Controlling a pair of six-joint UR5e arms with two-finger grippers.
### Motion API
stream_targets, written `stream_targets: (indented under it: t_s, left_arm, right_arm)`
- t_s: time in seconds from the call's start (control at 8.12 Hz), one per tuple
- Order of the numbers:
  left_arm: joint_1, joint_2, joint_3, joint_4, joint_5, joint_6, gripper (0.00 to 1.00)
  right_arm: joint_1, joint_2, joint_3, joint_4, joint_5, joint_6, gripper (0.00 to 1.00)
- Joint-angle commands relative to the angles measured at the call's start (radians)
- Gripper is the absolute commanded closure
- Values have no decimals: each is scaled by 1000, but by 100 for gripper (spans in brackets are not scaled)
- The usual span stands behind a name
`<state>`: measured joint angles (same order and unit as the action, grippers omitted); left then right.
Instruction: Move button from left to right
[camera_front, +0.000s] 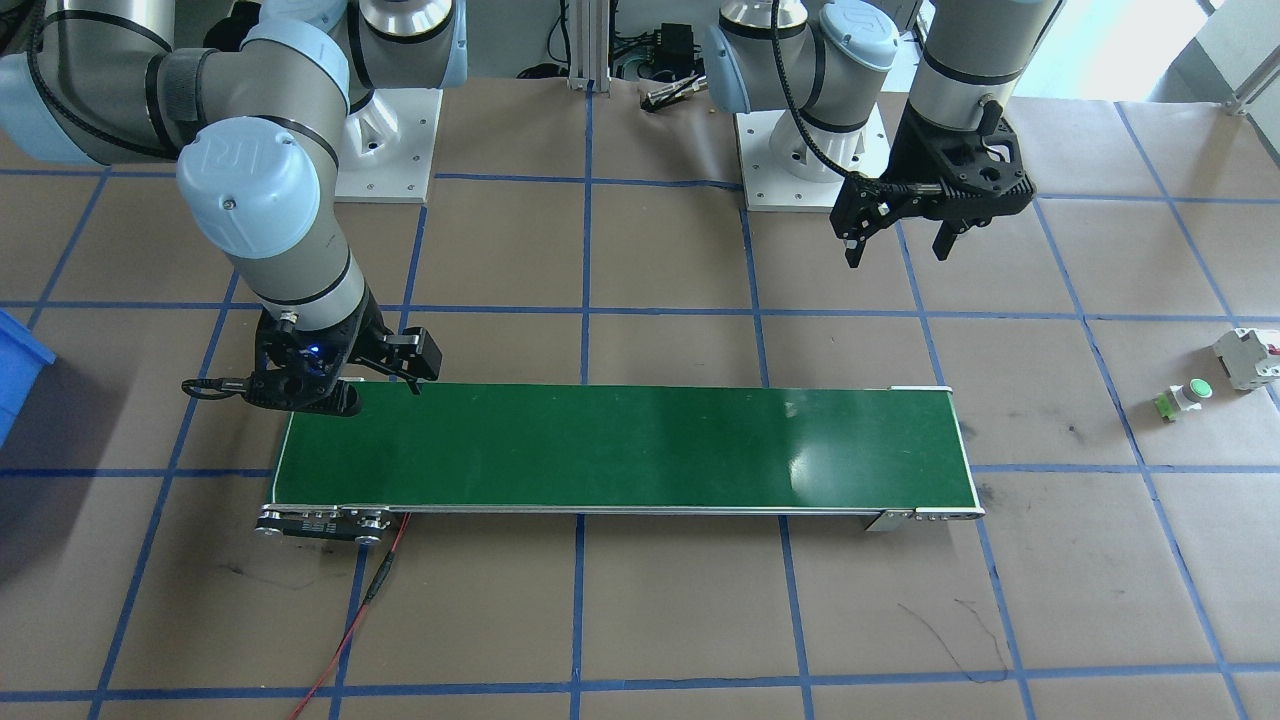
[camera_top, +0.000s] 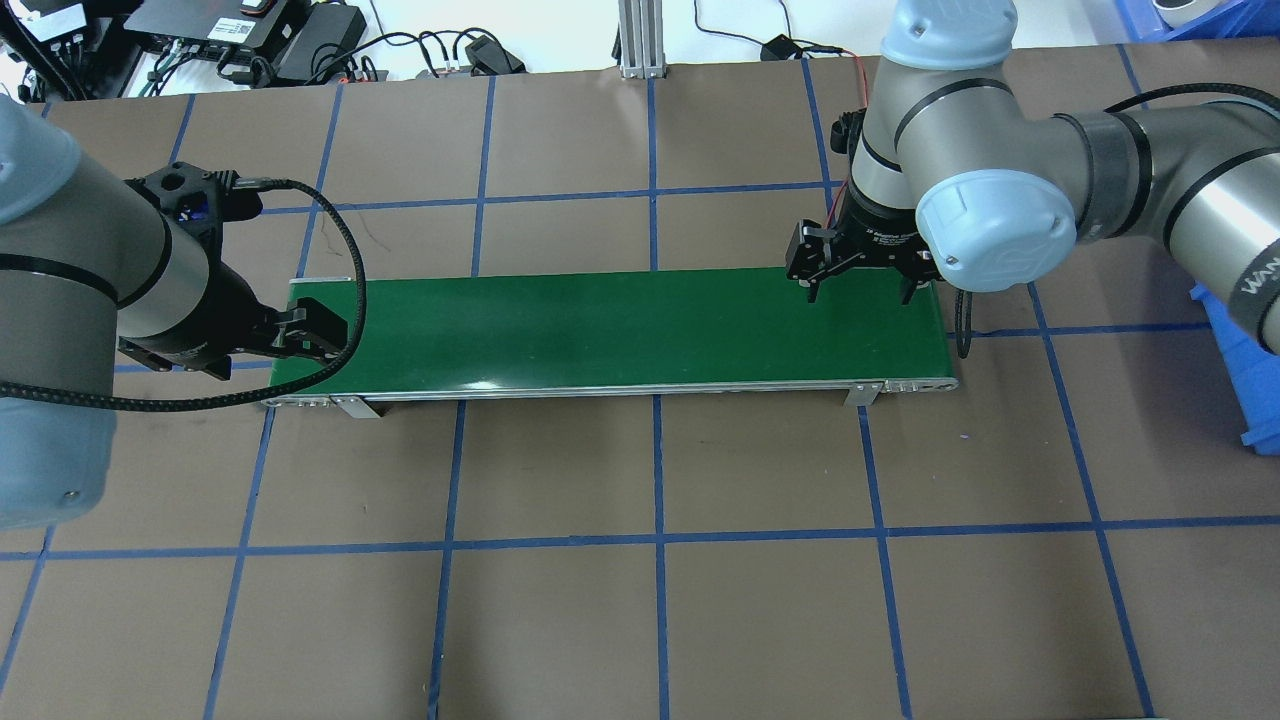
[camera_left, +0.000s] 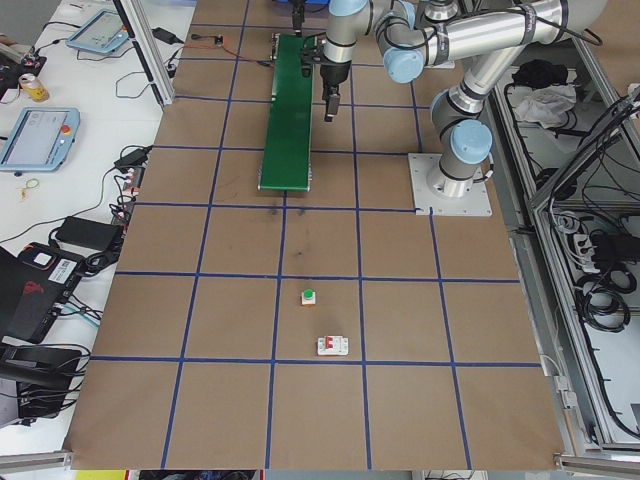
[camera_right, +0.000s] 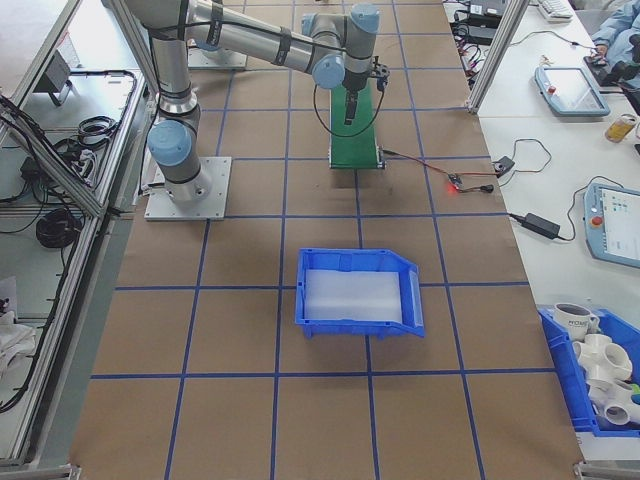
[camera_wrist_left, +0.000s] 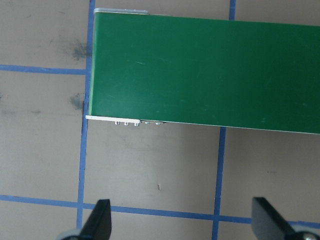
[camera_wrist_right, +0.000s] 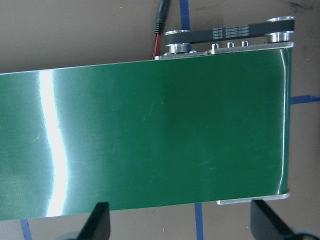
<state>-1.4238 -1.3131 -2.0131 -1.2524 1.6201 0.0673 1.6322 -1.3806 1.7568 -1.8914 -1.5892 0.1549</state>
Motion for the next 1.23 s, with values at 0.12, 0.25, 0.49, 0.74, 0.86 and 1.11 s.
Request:
stream_targets:
  t_s: [0.12,0.25,0.49,0.74,0.86,1.11]
  left_arm:
    - [165,-32,8,5,-5,275,0]
    - [290,-49,10,7,-9,396,0]
    - [483,-115,11,28,0,645,0]
    - [612,-216,48,164,-12,761,0]
    - [670,-275,85,168,-19,788,0]
    - [694,-389,175,172,-48,886,0]
  right_arm:
    - [0,0,0,0,0,0,0]
    - [0,0,0,0,0,-2,0]
    - [0,0,0,0,0,-2,0]
    - [0,0,0,0,0,-2,0]
    - [0,2,0,-3,0,8,0]
    - [0,0,-69,-15,5,11,0]
